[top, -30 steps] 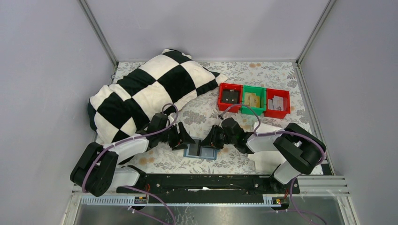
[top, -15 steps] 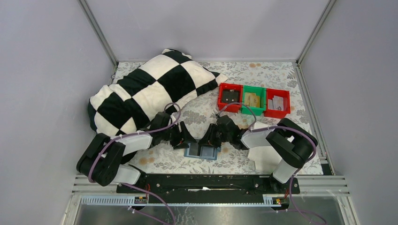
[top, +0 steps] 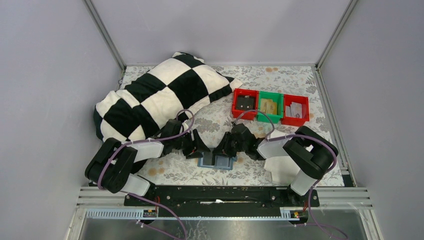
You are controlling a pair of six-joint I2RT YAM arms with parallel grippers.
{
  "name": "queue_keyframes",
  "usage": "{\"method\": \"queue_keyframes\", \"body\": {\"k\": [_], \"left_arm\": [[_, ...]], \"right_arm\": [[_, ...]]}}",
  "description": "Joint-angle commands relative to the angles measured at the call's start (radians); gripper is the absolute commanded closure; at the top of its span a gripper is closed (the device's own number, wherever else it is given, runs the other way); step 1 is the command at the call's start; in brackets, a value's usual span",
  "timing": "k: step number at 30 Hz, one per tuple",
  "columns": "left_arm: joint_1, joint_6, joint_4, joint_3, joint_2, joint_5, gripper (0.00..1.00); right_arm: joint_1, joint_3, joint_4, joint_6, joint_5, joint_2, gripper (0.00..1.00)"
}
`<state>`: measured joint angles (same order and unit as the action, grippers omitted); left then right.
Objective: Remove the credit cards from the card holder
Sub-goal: Remove the credit card from the card holder.
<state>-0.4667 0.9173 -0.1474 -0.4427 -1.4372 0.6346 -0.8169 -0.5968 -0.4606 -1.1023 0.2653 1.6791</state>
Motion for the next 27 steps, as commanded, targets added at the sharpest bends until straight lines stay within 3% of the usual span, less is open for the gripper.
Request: {"method": "queue_keyframes", "body": {"k": [1,4,7,10,17,21,22,25,27], "left_arm": [[-0.008,-0.037,0.024,0.036,-0.049,-0.082,0.37],[-0.009,-0.038,0.023,0.035,-0.051,-0.082,0.37],[-0.009,-0.041,0.025,0.032,-0.055,-0.081,0.37],[-0.008,-0.040,0.019,0.034,-0.060,-0.077,0.37],[-0.009,-0.040,0.014,0.030,-0.066,-0.075,0.37],[-0.009,-0.039,0.013,0.024,-0.070,-0.074,0.37],[-0.009,-0.038,0.013,0.023,-0.072,-0.073,0.37],[-0.009,-0.039,0.014,0.020,-0.074,-0.073,0.37],[-0.009,-0.038,0.014,0.021,-0.073,-0.072,0.37]], "right_arm": [[-0.009,0.048,-0.113,-0.047,0.010,0.027,0.74],[-0.009,0.053,-0.112,-0.038,0.007,0.012,0.87],[-0.009,0.051,-0.131,-0.027,0.023,0.004,0.91],[-0.010,0.038,-0.156,-0.008,0.057,0.009,0.84],[-0.009,0.026,-0.193,-0.004,0.090,0.036,0.85],[-0.010,0.026,-0.207,-0.003,0.112,0.040,0.75],[-0.010,0.025,-0.206,0.000,0.114,0.039,0.78],[-0.010,0.035,-0.205,0.001,0.108,0.022,1.00],[-0.009,0.045,-0.199,-0.003,0.097,0.006,1.00]]}}
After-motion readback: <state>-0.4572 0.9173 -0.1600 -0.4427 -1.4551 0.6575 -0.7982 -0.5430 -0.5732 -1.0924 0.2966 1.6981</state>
